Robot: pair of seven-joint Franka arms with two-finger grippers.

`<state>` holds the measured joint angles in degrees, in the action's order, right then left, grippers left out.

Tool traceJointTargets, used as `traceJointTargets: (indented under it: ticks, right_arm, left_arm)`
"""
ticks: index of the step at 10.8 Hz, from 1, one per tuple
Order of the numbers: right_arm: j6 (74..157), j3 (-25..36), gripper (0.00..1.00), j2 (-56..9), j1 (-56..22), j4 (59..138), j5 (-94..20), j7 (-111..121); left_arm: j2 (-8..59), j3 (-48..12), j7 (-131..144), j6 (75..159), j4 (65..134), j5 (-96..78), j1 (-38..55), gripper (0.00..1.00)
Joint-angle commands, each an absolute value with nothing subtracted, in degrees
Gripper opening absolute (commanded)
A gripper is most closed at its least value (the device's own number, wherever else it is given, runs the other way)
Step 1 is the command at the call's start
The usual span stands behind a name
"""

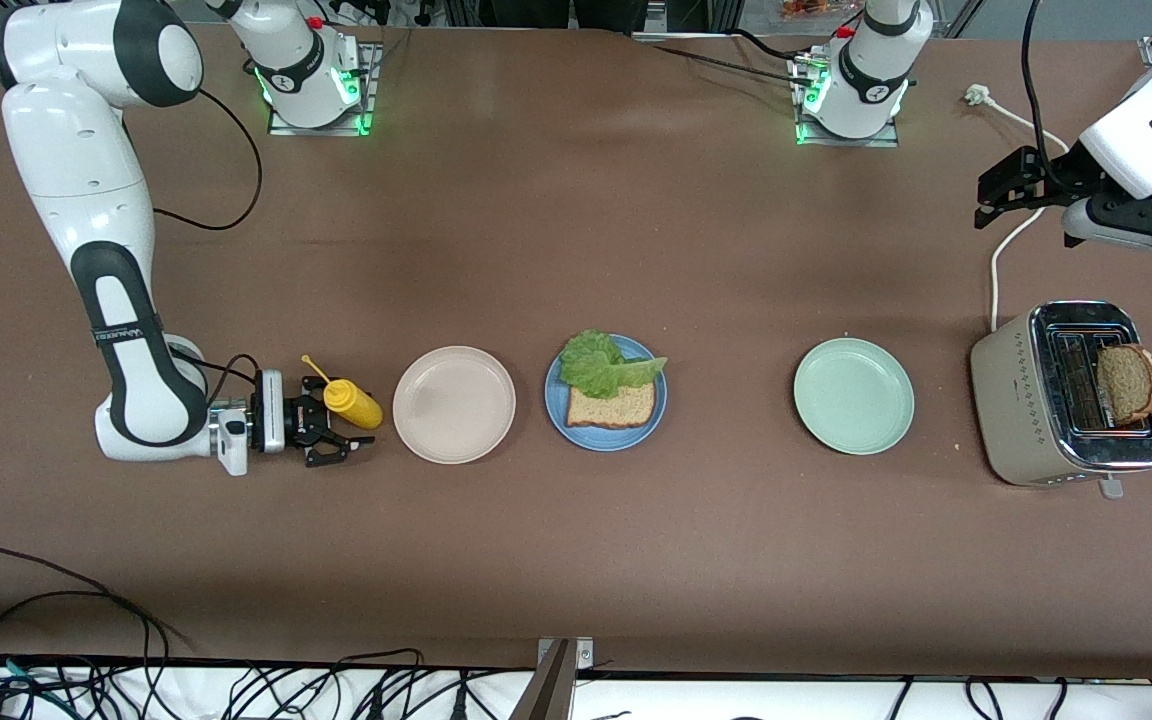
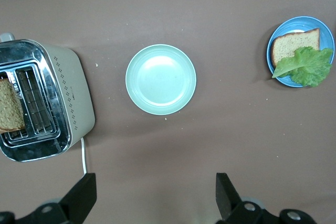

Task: Make sandwich in blue plate with both arms
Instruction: 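Lift the mustard bottle with the right gripper toward the blue plate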

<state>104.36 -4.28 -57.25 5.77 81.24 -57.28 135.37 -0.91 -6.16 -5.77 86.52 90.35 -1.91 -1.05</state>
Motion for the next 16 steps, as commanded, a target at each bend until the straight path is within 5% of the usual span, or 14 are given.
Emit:
traceJointTargets:
  ticks: [1,10,16]
  right_arm:
    - [104.94,-3.87,0.00,-56.61,4.75,80.86,-59.33,133.95]
    - [104.77,7.37,0.00,-42.46,-10.26,80.95,-38.33,96.36]
    - [104.15,30.02,0.00,-41.57,-36.95,80.25,-33.86,77.31]
  left_arm:
    - [0.17,-6.15,-5.45,85.17,88.15,-1.41,-0.88,1.00]
    - [0.18,-6.15,-5.45,85.25,88.15,-1.41,-0.97,1.00]
    - [0.18,-6.15,-5.45,85.25,88.15,-1.41,-0.88,1.00]
